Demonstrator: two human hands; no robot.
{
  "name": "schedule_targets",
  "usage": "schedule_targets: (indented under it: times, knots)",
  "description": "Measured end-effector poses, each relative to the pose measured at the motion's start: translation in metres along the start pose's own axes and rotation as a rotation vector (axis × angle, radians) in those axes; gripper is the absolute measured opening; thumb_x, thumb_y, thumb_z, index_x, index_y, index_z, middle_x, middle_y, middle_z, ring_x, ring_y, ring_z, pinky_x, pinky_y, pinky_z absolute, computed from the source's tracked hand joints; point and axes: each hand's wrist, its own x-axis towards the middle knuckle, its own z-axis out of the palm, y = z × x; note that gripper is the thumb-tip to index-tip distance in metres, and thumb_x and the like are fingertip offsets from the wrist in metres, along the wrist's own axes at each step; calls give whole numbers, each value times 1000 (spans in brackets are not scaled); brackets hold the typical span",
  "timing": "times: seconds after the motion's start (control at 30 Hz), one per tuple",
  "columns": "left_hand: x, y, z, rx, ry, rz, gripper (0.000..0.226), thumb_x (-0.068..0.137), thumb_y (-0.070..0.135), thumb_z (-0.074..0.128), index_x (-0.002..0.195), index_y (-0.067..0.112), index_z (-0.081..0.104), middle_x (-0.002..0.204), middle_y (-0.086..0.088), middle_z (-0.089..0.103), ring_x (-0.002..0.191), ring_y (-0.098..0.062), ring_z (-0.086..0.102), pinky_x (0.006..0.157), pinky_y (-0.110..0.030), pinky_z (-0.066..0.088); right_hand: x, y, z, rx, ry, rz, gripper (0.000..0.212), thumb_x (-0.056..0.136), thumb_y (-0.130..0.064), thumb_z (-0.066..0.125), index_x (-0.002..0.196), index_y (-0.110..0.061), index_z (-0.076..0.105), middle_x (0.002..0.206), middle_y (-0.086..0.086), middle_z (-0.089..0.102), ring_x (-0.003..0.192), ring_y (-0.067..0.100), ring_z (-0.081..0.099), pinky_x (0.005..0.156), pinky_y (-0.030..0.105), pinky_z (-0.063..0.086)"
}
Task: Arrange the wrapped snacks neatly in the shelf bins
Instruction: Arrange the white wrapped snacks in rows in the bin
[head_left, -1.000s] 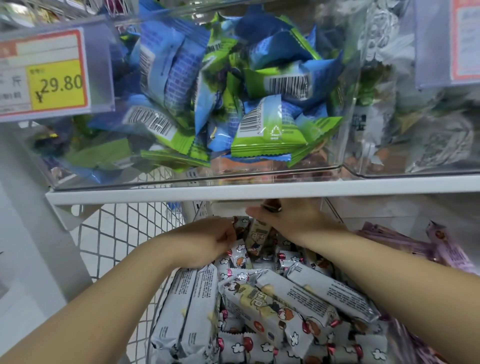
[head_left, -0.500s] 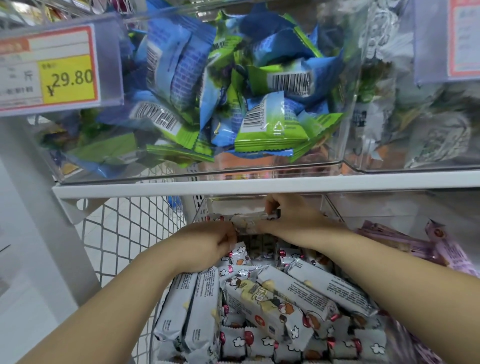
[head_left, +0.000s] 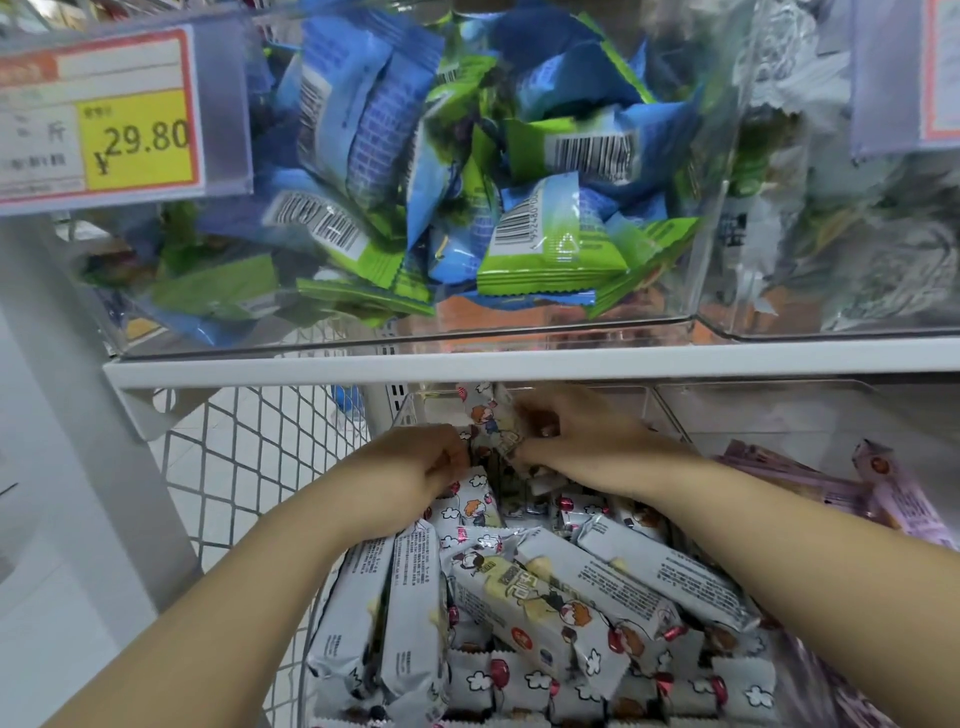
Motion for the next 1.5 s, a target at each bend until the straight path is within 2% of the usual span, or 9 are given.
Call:
schedule_targets:
  times: [0.2, 0.33, 0.63, 0.77, 0.93, 1.07, 1.23, 1.33, 1.5]
  knots:
    - [1, 0, 2, 62, -25, 26, 8, 96, 25, 47, 94, 21, 53, 87, 8, 57, 78, -10, 52, 64, -24, 36, 0, 3, 4, -67, -74, 25, 29, 79, -19, 69, 104, -25, 53, 92, -13, 59, 83, 3, 58, 66, 12, 46]
    - [2, 1, 4, 158, -49, 12, 7, 96, 31, 45, 94, 32, 52, 74, 17, 51, 67, -1, 48, 59, -22, 35, 0, 4, 9, -278, -193, 63, 33, 79, -28, 69, 108, -26, 54, 86, -14, 54, 76, 4, 56, 62, 20, 46]
    - [18, 7, 2, 25, -231, 15, 21, 91, 38, 54, 109, 34, 64, 100, 12, 64, 94, -12, 60, 88, -31, 47, 8, 1, 7, -478, -345, 56, 11, 87, -35, 63, 82, -25, 61, 72, -15, 52, 66, 1, 48, 56, 19, 35]
    - [25, 6, 12, -70, -206, 46, 6, 87, 37, 62, 91, 33, 64, 93, 12, 64, 90, -13, 62, 78, -26, 49, 9, 0, 7, -542, -370, 22, 19, 89, -35, 59, 94, -20, 69, 79, -9, 60, 71, 9, 53, 58, 21, 38]
    - [23, 4, 14, -107, -170, 68, 3, 88, 36, 60, 86, 34, 59, 83, 19, 57, 85, -9, 60, 64, -18, 47, -9, -18, -14, -429, -283, 57, 17, 89, -37, 58, 101, -29, 68, 95, -9, 68, 82, 13, 65, 73, 35, 57]
    - [22, 3, 15, -88, -155, 72, 5, 89, 37, 60, 86, 33, 59, 82, 23, 55, 81, -1, 56, 62, -16, 41, -44, -25, -31, -494, -243, -16, 21, 88, -36, 60, 108, -31, 65, 102, -16, 67, 87, -1, 61, 78, 15, 48]
    - [21, 2, 15, -57, -140, 75, 5, 89, 39, 59, 87, 34, 59, 85, 20, 55, 86, -5, 56, 70, -19, 41, -109, -19, -55, -441, -151, -73, 22, 80, -41, 69, 102, -40, 66, 85, -37, 61, 82, -19, 55, 69, 1, 38]
    - [21, 4, 15, -59, -146, 69, 6, 89, 39, 59, 87, 33, 59, 84, 20, 55, 84, -5, 55, 70, -21, 41, -134, -8, -63, -493, -84, -93, 34, 75, -54, 68, 107, -44, 64, 106, -32, 60, 104, -9, 53, 92, 14, 40]
    - [20, 4, 15, -66, -153, 58, 6, 88, 40, 59, 88, 34, 59, 87, 20, 56, 86, -5, 55, 72, -23, 41, -149, 5, -49, -697, -63, -136, 54, 71, -64, 50, 116, -37, 59, 105, -23, 58, 101, -1, 46, 88, 20, 36]
